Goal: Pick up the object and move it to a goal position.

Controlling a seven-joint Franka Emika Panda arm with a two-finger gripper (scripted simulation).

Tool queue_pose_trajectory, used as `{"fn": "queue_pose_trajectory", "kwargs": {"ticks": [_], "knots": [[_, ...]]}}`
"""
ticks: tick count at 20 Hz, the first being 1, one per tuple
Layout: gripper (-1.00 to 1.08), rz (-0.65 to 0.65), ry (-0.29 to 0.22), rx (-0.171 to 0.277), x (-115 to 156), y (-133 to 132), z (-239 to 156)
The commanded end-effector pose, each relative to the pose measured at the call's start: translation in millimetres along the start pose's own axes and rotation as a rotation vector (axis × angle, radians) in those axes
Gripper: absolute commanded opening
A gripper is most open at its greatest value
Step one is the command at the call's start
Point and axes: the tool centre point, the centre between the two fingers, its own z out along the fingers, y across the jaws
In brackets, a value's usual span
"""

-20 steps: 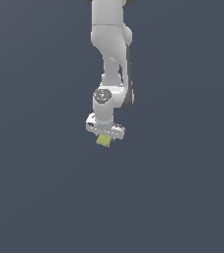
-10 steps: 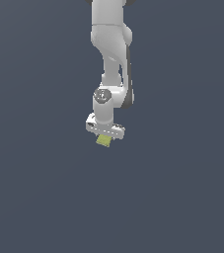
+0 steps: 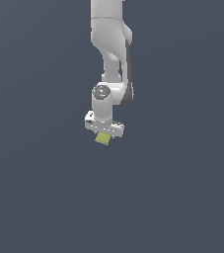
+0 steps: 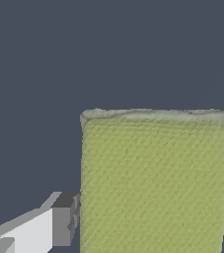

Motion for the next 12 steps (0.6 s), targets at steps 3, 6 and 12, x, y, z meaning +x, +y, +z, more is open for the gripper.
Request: {"fn": "queue_pose_trajectory", "kwargs": {"ticks": [3, 6, 12], "knots": [[-1.00, 0.000, 0.002, 0.000, 0.7, 5.7, -23.0], [-1.00, 0.001, 0.002, 0.001, 0.8, 11.4, -43.8], [-1.00, 0.001, 0.001, 0.001, 1.1, 25.7, -97.7]]}}
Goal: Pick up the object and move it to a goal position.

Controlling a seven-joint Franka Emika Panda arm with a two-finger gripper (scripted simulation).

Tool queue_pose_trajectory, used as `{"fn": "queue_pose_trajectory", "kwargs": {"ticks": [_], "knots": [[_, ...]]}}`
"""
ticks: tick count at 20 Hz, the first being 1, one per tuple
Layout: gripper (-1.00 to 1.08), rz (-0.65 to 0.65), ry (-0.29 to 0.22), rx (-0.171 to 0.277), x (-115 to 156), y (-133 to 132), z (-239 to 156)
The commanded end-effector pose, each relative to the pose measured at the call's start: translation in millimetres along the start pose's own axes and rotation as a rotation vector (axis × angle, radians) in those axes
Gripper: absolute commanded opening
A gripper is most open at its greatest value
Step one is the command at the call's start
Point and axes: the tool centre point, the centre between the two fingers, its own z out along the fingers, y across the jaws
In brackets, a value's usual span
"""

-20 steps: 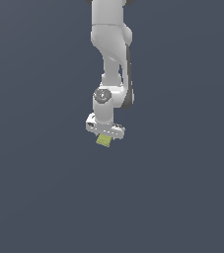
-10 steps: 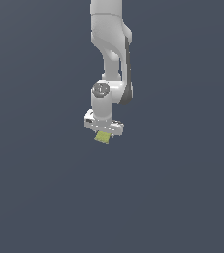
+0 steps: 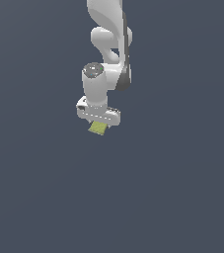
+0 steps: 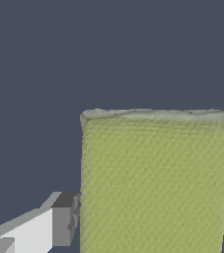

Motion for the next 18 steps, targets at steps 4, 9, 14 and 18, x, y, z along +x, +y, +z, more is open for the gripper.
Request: {"fn": "queue_pose_trajectory", "kwargs": {"ticks": [4, 9, 14, 18], "knots": [[-1.00, 0.000, 0.002, 0.000, 0.7, 14.9, -57.6], [-1.00, 0.001, 0.001, 0.000, 1.5, 28.3, -108.8], [-1.00, 0.001, 0.001, 0.000, 2.6, 41.3, -158.8], [-1.00, 0.001, 0.001, 0.000, 3.7, 51.5, -198.7]]}}
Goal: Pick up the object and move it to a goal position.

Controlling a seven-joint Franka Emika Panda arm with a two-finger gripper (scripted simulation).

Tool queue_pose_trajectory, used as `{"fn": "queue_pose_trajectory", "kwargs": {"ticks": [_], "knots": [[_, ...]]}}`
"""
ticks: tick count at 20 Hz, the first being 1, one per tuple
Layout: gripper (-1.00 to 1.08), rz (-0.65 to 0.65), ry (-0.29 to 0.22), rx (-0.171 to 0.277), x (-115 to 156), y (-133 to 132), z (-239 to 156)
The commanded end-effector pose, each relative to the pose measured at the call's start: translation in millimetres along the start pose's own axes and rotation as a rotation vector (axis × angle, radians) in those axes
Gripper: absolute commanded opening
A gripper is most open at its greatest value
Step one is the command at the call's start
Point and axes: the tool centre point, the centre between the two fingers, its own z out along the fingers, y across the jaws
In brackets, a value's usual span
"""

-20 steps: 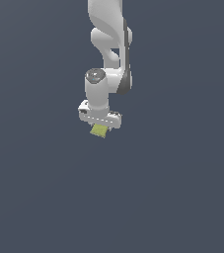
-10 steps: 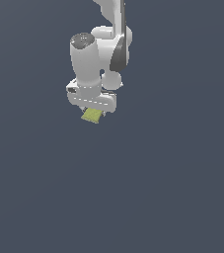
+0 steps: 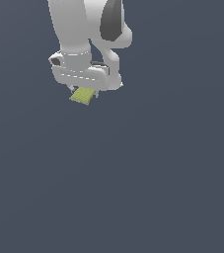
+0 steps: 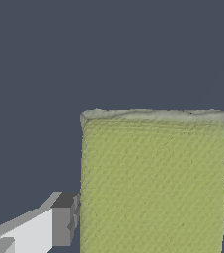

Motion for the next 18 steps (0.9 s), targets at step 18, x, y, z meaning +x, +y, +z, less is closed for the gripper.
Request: {"fn": "queue_pose_trajectory", "kwargs": {"ticks": [18], "knots": [[-1.00, -0.001, 0.000, -0.001, 9.6, 38.7, -155.5]]}}
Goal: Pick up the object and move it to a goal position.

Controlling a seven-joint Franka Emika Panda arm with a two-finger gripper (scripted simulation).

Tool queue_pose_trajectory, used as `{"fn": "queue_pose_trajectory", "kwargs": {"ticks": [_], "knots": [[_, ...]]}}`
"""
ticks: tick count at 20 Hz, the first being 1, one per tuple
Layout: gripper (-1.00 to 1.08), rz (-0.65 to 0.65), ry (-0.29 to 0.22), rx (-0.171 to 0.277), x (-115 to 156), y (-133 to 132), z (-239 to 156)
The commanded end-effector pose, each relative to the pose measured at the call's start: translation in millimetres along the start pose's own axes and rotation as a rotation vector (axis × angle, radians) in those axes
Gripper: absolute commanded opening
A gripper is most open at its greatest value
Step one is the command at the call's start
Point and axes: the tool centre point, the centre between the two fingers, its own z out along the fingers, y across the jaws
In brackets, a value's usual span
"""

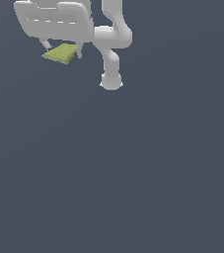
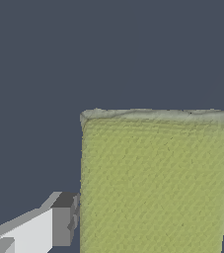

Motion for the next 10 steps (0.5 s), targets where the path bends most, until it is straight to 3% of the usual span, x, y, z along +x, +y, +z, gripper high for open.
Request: {"fn": "queue_pose_trajectory", "kwargs": {"ticks": [1, 10], "knots": [[-1.00, 0.000, 0.000, 0.000, 1.1, 2.6, -11.1], [-1.00, -0.001, 0.000, 0.000, 3.5, 5.1, -22.1]]}}
